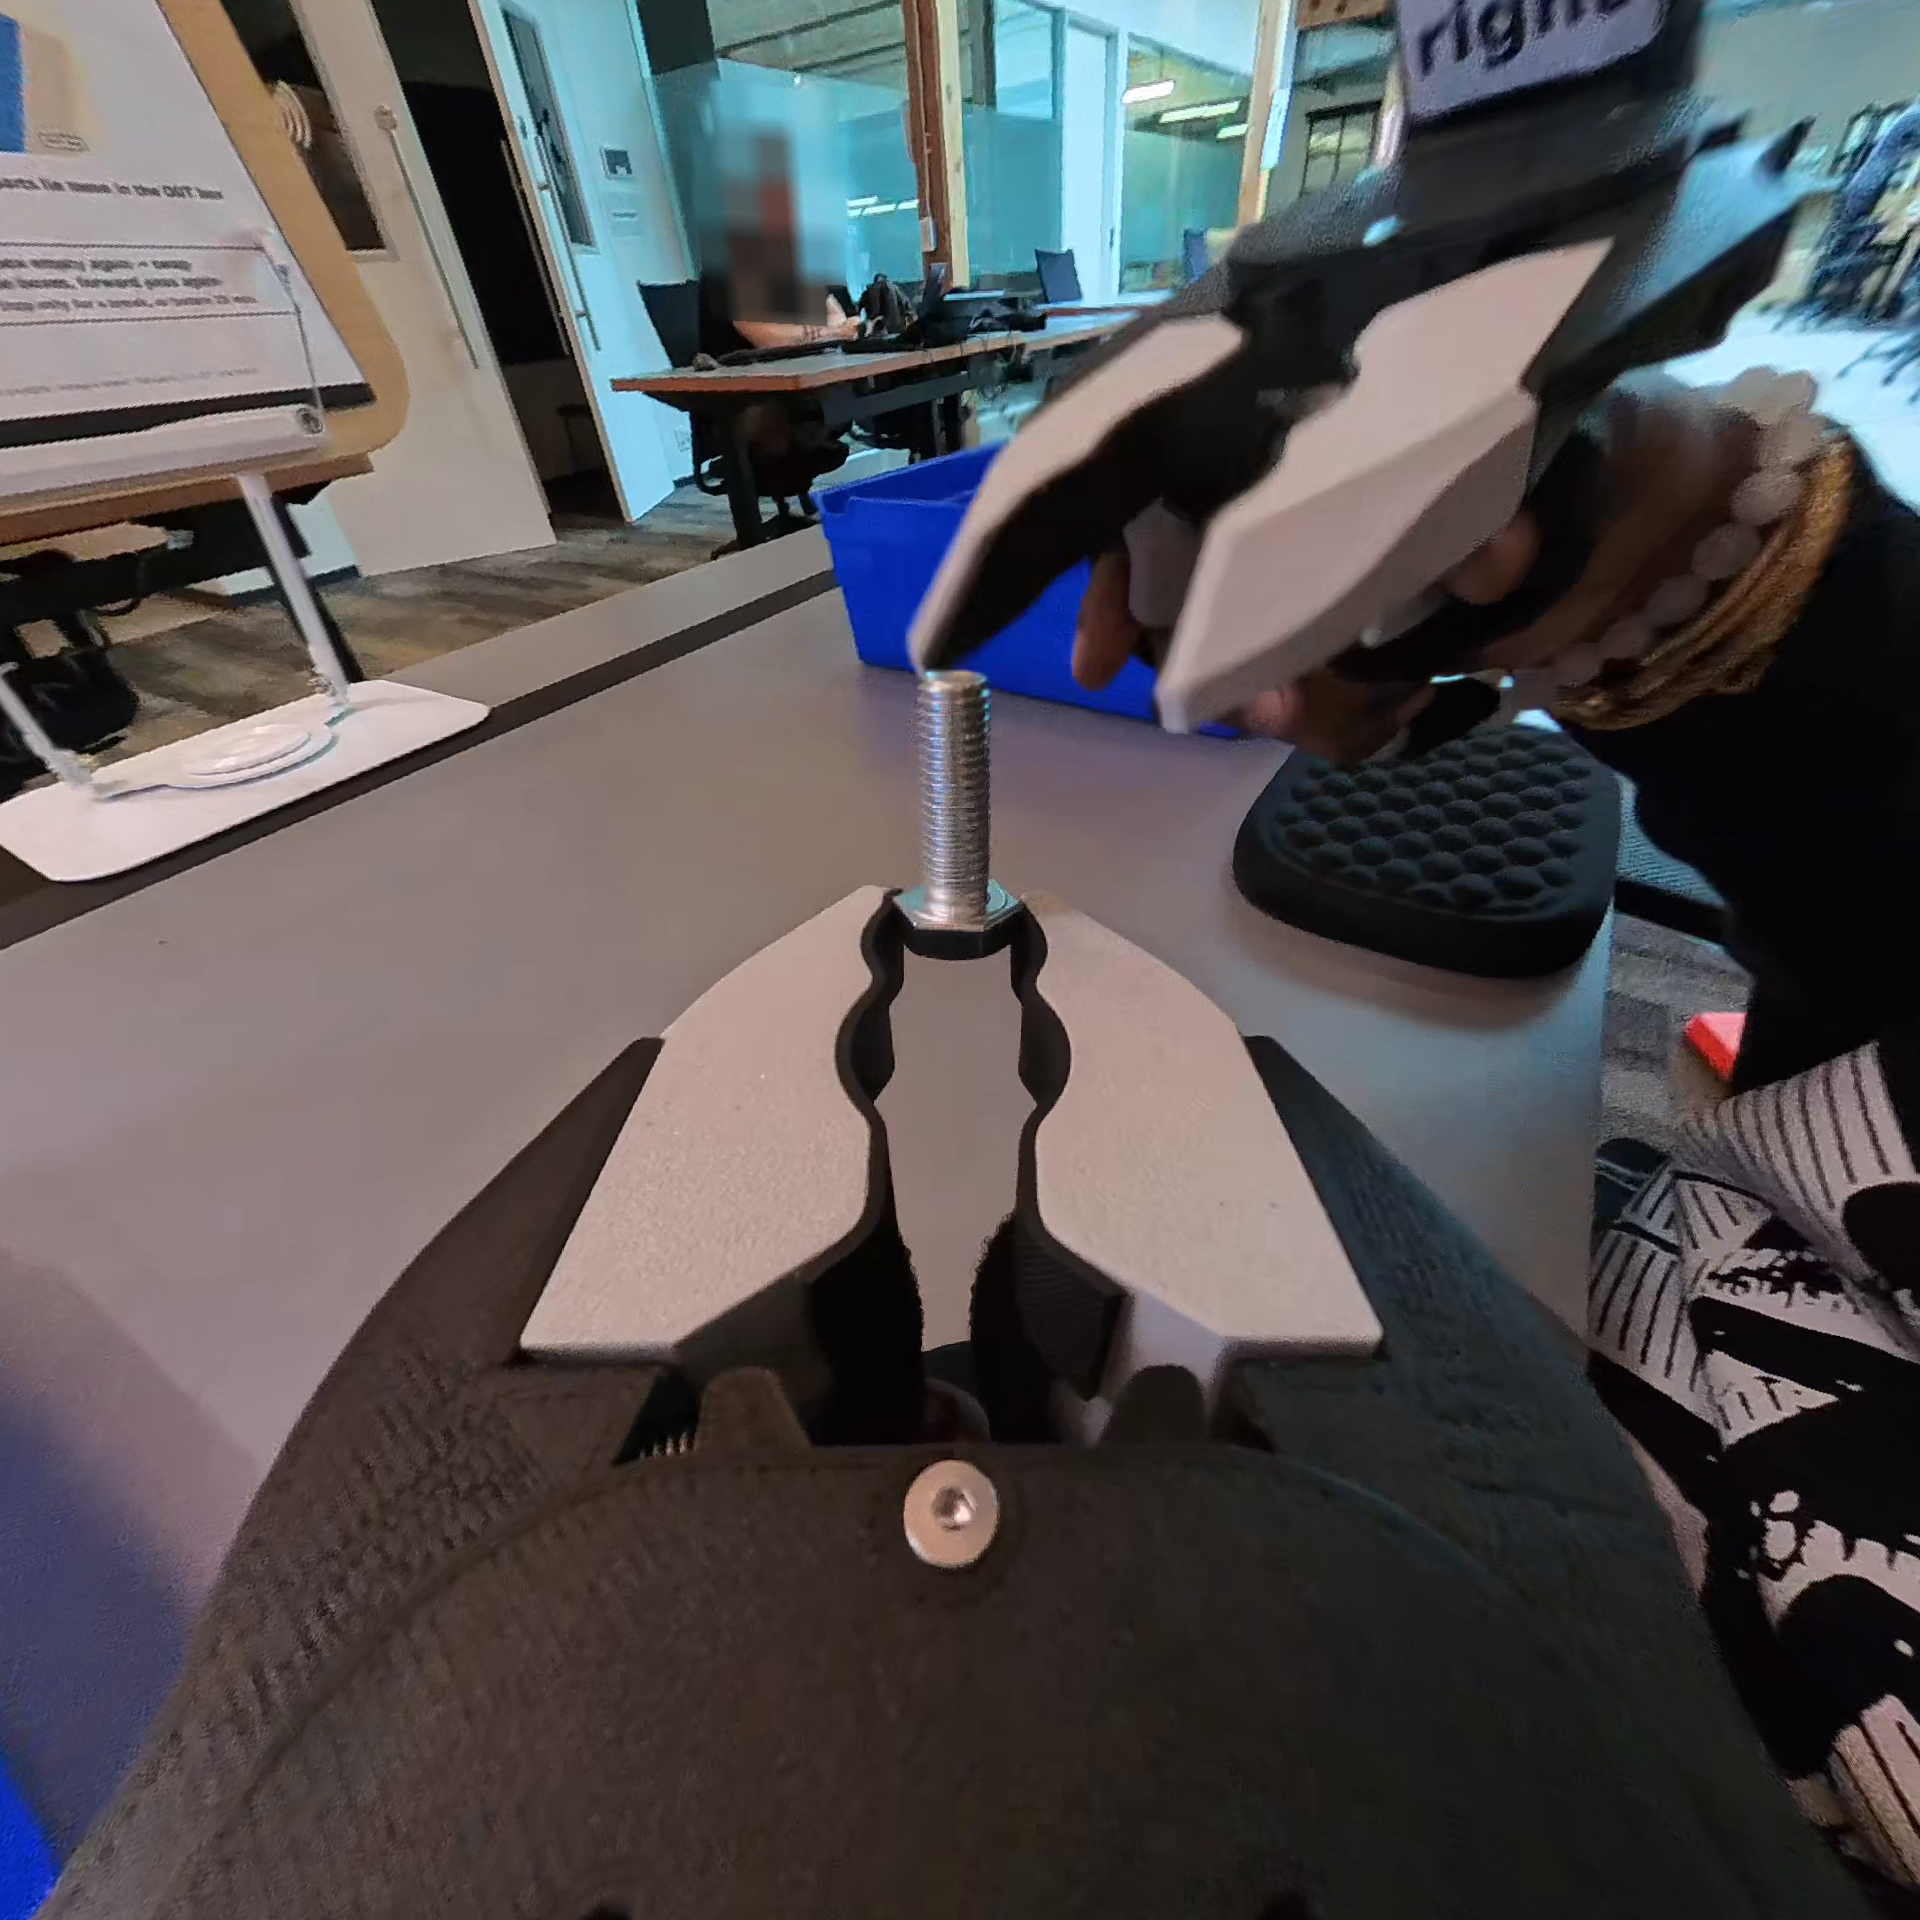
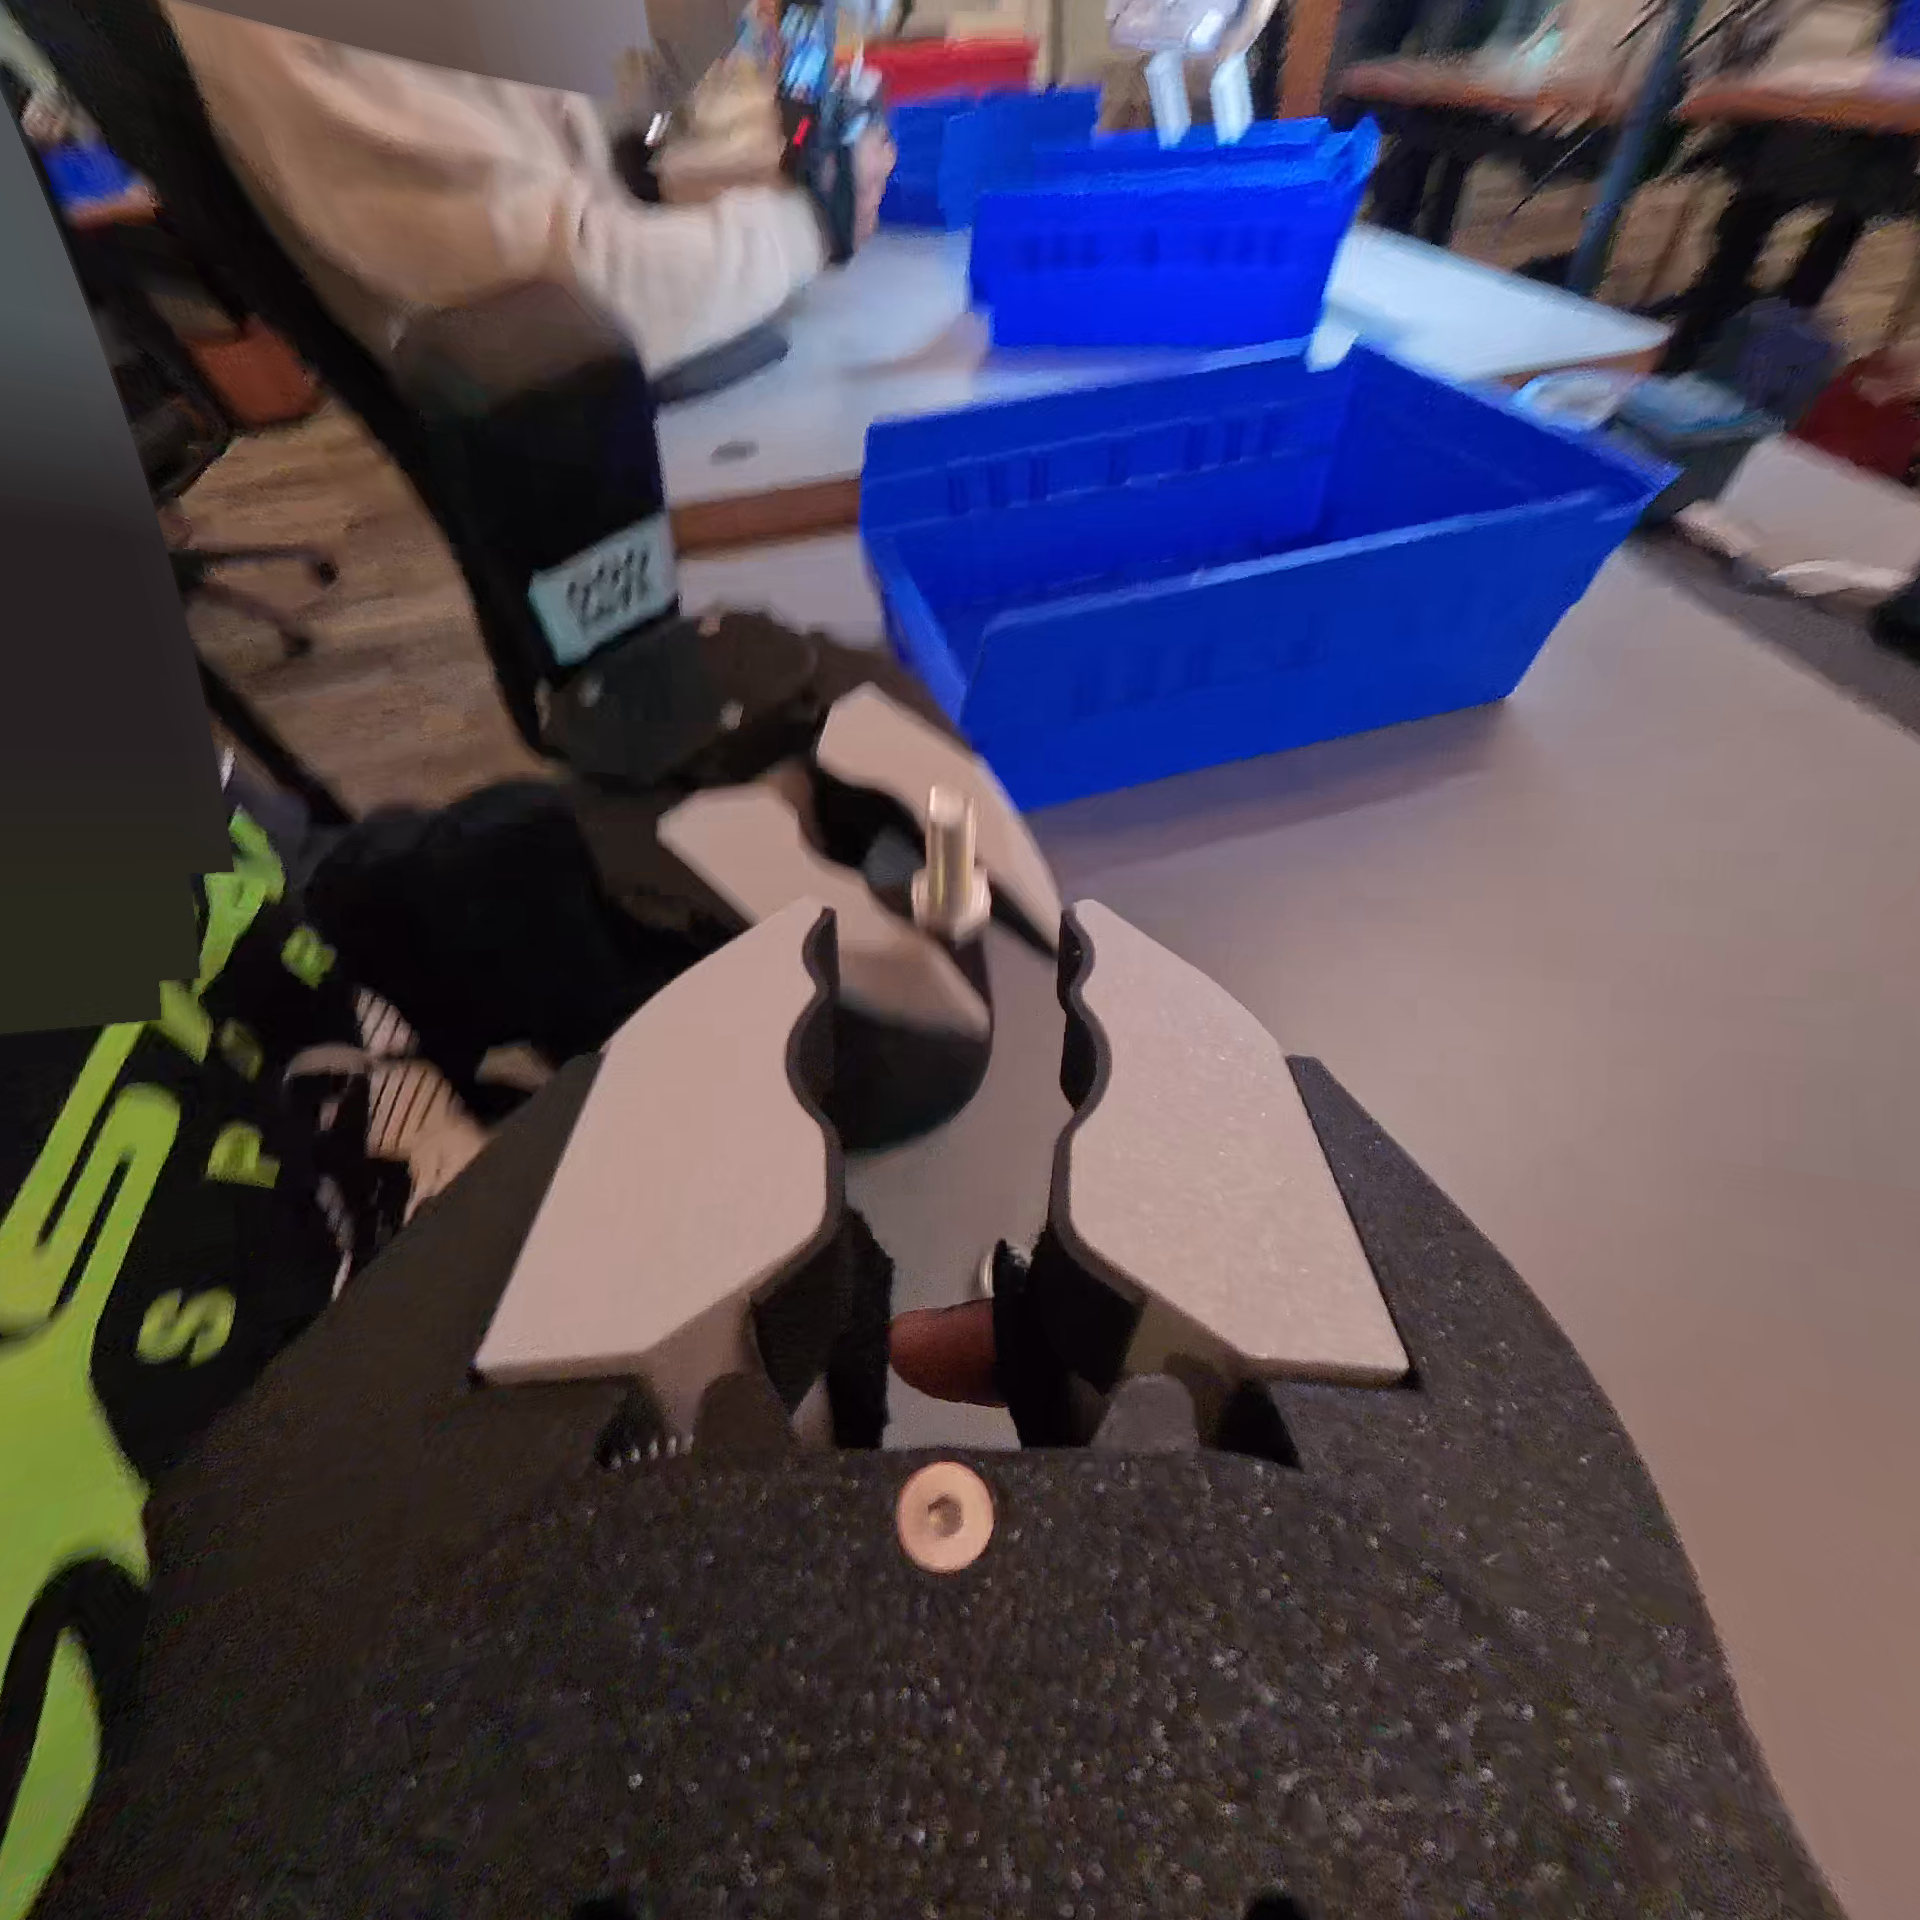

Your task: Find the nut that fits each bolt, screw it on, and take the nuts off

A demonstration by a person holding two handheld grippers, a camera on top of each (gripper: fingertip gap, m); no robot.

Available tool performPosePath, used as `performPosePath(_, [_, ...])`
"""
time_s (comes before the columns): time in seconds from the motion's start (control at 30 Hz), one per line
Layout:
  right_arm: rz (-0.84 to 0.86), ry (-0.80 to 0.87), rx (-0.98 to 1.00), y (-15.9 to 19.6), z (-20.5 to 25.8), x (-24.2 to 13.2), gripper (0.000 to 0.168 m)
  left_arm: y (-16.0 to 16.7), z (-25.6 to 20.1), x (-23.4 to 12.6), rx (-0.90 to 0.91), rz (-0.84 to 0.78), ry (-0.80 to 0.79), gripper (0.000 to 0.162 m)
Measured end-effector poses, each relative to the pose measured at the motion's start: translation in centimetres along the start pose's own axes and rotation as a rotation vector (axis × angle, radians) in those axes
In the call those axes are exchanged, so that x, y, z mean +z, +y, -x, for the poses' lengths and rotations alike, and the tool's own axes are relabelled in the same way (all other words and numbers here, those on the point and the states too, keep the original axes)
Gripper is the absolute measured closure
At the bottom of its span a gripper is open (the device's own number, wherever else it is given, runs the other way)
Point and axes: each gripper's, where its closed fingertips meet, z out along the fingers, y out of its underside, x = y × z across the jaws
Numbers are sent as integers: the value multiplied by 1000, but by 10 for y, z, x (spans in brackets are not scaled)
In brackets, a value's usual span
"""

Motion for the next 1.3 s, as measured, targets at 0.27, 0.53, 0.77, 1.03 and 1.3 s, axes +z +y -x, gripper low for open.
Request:
performPosePath(0.27, [542,-103,-97,118,-14,1,130,-1,-3,-3,-8,-30,43,142])
performPosePath(0.53, [626,-103,-118,137,-15,18,139,0,-4,-4,-8,-32,48,142])
performPosePath(0.77, [615,-105,-146,137,-17,14,151,-2,-8,-4,14,-35,70,142])
performPosePath(1.03, [467,-215,-267,60,-5,-35,151,-20,-35,-2,-23,-110,221,142])
performPosePath(1.3, [363,-420,-459,-18,30,-54,151,-19,-68,5,-57,-120,390,142])
